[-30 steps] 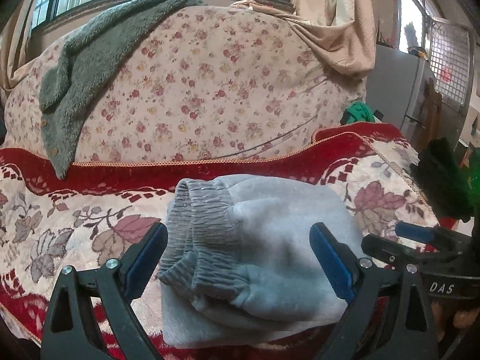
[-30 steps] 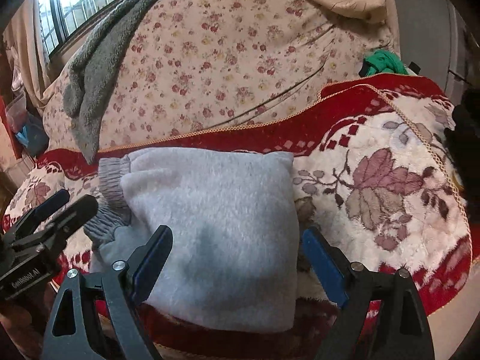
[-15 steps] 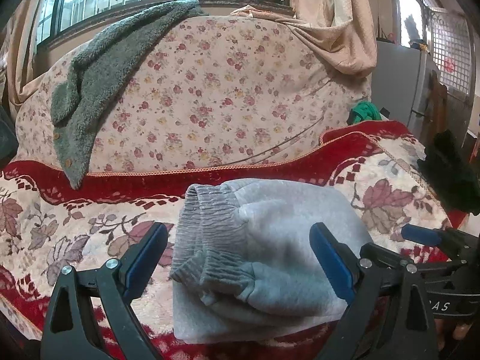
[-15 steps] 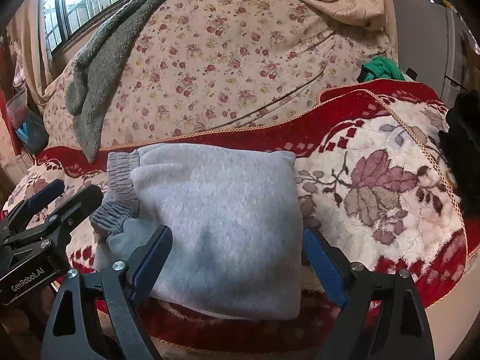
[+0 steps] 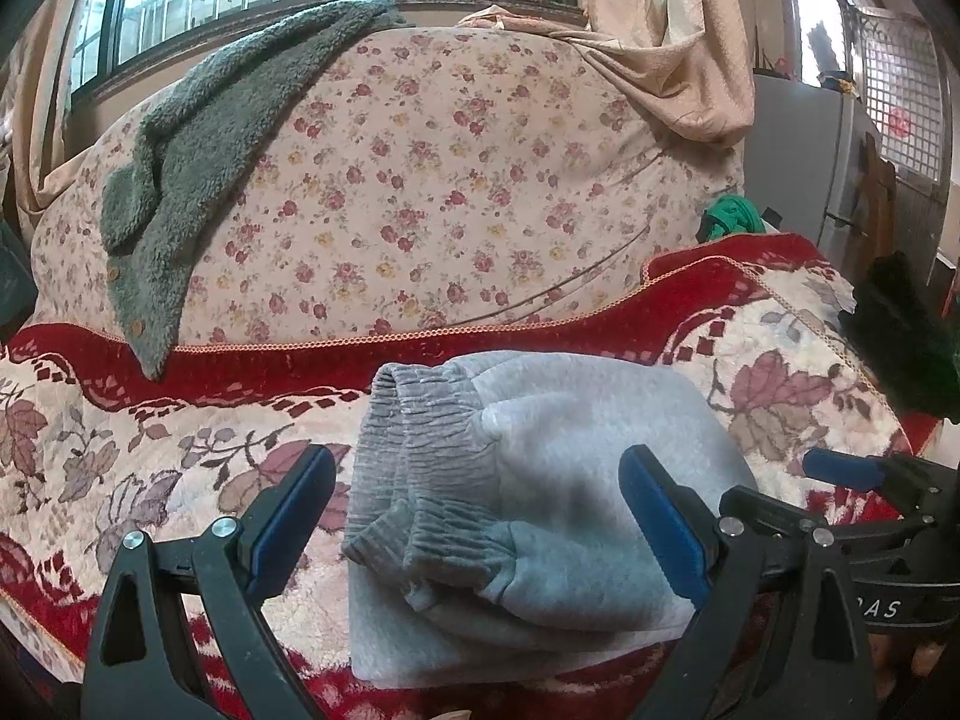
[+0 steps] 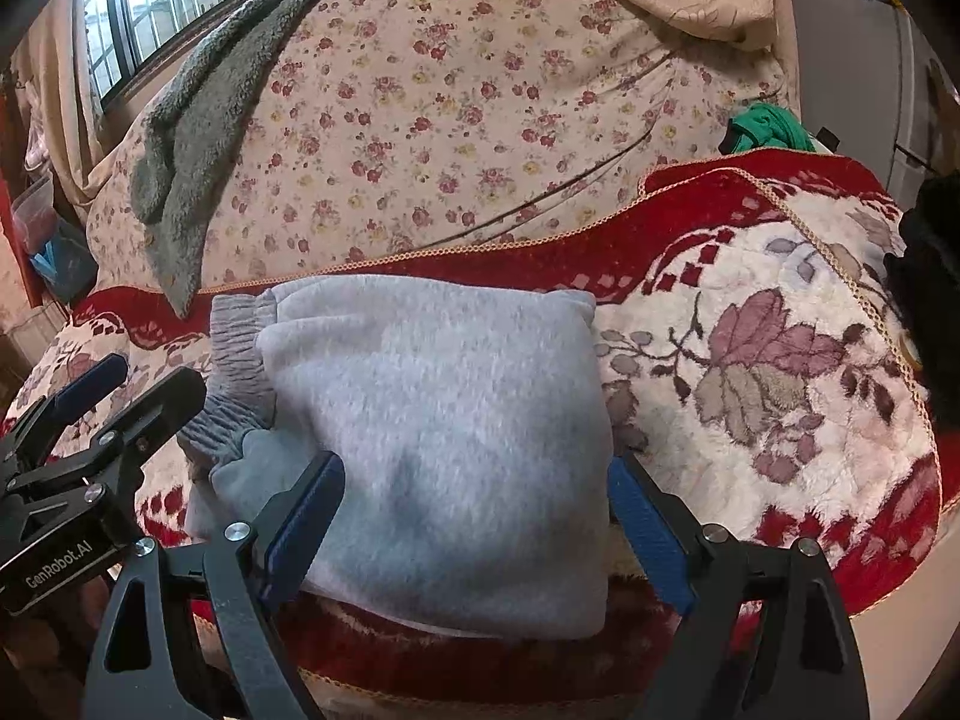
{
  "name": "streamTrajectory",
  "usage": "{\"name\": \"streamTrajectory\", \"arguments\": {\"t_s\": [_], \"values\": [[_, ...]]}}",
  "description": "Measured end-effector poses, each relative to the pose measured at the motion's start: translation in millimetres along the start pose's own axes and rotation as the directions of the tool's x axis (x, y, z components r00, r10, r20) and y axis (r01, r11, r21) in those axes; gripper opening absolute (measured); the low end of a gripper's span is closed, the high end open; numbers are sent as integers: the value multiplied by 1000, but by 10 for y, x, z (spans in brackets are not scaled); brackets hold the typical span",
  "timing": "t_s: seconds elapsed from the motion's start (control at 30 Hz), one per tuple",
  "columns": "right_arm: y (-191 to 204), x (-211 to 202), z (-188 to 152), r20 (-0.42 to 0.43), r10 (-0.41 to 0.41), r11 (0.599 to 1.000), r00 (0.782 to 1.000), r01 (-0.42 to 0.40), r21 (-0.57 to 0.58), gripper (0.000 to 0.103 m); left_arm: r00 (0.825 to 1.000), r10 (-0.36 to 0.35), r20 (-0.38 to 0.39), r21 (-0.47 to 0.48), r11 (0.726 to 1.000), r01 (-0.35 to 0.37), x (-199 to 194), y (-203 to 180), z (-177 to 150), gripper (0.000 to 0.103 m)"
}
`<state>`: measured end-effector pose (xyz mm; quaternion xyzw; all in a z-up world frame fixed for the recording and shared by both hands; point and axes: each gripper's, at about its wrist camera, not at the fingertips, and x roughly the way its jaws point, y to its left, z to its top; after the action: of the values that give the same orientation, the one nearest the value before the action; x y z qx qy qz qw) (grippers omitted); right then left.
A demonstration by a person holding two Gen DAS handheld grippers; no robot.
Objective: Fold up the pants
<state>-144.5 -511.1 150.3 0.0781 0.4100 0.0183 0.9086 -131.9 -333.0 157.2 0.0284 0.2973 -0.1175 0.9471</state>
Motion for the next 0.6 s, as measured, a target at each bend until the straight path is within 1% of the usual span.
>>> {"name": "streamTrajectory", "arguments": {"t_s": [0.6], "values": [[-13, 55, 2, -14, 1, 1000, 1000, -1, -2, 92, 1000, -1, -2, 5, 1000, 1, 14, 34, -11, 95]]}}
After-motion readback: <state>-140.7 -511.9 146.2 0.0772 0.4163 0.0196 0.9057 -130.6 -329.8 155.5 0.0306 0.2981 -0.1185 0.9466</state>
